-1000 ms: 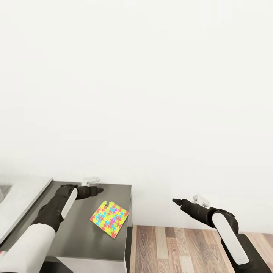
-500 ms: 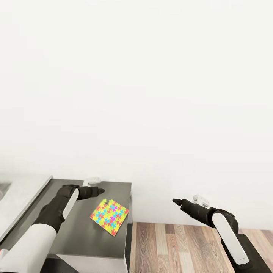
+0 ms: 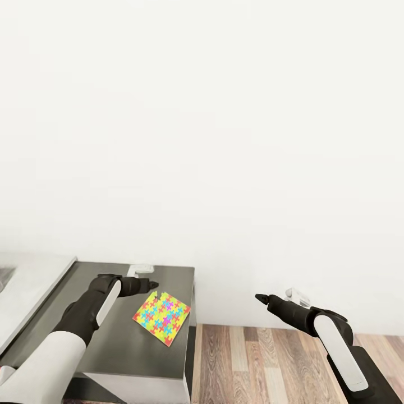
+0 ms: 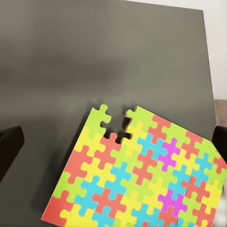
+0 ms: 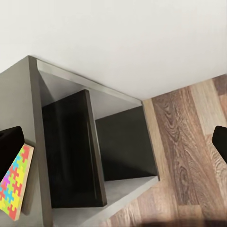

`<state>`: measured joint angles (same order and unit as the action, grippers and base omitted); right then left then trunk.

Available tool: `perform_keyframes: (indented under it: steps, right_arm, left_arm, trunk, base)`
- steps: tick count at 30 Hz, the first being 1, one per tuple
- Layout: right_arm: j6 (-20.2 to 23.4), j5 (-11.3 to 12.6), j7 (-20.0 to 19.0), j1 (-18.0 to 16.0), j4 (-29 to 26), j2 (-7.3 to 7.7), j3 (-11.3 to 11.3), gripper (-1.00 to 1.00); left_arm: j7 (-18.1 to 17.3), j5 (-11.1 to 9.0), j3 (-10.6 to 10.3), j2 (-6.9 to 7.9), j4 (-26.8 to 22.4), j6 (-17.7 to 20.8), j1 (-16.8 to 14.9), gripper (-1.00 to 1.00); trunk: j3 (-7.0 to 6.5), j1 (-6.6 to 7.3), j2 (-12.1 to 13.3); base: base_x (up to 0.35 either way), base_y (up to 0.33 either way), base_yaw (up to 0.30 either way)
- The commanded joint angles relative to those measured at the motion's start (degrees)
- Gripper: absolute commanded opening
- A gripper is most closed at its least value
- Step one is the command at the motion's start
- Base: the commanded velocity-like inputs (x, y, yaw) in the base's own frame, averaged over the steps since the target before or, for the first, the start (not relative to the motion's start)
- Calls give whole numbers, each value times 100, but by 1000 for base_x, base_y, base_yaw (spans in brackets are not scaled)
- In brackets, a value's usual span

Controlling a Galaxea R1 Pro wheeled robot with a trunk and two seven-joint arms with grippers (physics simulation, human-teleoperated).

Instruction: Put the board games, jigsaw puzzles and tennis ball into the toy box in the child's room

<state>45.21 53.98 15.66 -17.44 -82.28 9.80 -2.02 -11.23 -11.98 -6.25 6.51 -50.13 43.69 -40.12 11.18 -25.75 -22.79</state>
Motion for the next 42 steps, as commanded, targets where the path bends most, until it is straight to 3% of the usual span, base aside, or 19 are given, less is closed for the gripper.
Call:
perform_keyframes:
  steps: [1,42]
  right_arm:
    - [5,62,60,-5,-7,5,-9,100]
    - [5,69,60,-5,-1,4,-9,100]
  left_arm:
    - [7,-31,-15,6,-6,24,-5,100]
    - [-29,-27,-26,26,-6,-17,-5,100]
  trunk:
    - [22,-3,-13]
    - [404,-3,-13]
  base:
    - [0,0,0]
    - [0,0,0]
